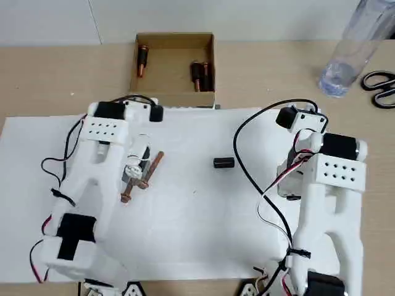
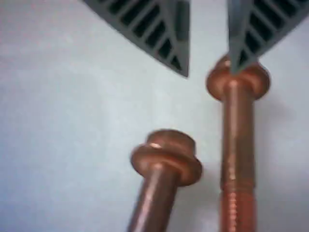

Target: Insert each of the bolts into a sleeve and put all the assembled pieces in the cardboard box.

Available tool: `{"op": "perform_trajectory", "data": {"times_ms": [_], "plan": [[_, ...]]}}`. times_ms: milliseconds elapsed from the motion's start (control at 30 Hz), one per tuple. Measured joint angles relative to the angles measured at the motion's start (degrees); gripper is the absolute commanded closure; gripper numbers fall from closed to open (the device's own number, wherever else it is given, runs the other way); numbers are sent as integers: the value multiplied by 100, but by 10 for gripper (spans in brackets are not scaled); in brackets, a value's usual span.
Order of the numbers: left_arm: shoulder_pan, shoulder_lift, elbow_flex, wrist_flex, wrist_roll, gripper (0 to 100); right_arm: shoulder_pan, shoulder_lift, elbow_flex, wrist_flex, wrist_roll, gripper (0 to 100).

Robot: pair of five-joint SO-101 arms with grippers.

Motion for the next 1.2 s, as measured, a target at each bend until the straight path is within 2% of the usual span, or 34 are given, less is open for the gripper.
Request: {"op": "perform_trajectory", "data": {"times_ms": [200,367,700,833,1200], "plan": [[0,9,0,-18,-123,940,0,0,0,0,0,995],[-18,9,0,-123,-211,896,0,0,0,0,0,995],[-18,35,0,-220,-211,896,0,0,0,0,0,995],[-26,431,0,-220,-211,897,0,0,0,0,0,995],[-316,738,-9,-229,-325,897,0,0,0,0,0,995]]}}
